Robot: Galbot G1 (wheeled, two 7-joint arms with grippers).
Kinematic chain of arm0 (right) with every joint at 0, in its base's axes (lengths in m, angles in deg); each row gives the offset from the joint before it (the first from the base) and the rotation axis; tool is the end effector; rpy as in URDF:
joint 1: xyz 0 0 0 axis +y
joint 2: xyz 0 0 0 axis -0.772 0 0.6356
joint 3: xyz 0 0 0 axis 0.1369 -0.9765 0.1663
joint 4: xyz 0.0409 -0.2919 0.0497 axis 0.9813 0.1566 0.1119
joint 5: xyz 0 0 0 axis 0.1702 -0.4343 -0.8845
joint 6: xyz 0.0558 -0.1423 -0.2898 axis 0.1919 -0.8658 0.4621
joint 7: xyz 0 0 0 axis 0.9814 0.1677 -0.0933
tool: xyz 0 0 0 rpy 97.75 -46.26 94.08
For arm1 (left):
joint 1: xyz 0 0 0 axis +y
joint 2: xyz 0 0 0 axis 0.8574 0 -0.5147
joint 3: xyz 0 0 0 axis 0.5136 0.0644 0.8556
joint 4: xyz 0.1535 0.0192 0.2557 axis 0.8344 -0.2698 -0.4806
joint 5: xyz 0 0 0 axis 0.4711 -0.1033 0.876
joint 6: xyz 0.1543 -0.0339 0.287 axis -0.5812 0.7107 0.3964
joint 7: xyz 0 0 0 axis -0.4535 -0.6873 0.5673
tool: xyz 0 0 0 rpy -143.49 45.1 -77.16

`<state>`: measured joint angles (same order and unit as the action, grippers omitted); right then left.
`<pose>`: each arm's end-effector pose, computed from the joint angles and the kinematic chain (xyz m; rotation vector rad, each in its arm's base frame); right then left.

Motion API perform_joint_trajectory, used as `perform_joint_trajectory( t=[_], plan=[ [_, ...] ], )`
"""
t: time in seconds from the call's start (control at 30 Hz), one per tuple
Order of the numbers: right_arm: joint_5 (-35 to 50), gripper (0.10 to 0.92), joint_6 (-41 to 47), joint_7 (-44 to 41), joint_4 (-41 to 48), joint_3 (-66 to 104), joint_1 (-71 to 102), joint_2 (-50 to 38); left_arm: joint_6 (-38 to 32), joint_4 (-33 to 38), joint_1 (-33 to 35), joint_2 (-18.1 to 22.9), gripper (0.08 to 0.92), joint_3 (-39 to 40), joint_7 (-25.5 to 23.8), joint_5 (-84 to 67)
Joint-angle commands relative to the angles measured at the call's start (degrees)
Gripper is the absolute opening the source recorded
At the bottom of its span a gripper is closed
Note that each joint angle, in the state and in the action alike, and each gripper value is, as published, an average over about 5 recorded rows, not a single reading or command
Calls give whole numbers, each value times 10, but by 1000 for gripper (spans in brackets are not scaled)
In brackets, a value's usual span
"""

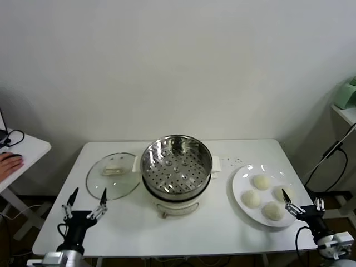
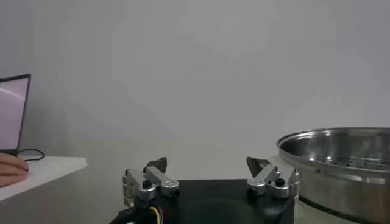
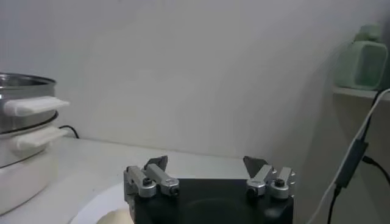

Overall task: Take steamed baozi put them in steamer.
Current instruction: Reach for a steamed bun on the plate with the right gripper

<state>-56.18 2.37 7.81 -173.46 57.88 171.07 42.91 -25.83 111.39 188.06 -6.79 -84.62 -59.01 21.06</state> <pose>0.1926 -0.2010 -0.2865 0.1137 -3.0156 0.2497 0.1401 0.0725 -0.2641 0.0827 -3.1128 -0.1578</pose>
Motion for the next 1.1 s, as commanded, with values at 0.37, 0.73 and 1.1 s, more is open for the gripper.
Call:
perform_joint_trajectory(
  t=[0.37, 0.73, 1.1],
  plan=[
    [-110, 823, 221, -127, 30, -126, -267, -218, -33, -14, -7, 28, 823, 7, 17, 38],
    [-167, 823, 150, -450, 225, -633, -785, -312, -49, -20, 10, 24, 823, 44, 41, 43],
    [-276, 823, 18, -655, 424, -999, -1080, -197, -33, -17, -2, 32, 823, 45, 42, 56]
  ],
)
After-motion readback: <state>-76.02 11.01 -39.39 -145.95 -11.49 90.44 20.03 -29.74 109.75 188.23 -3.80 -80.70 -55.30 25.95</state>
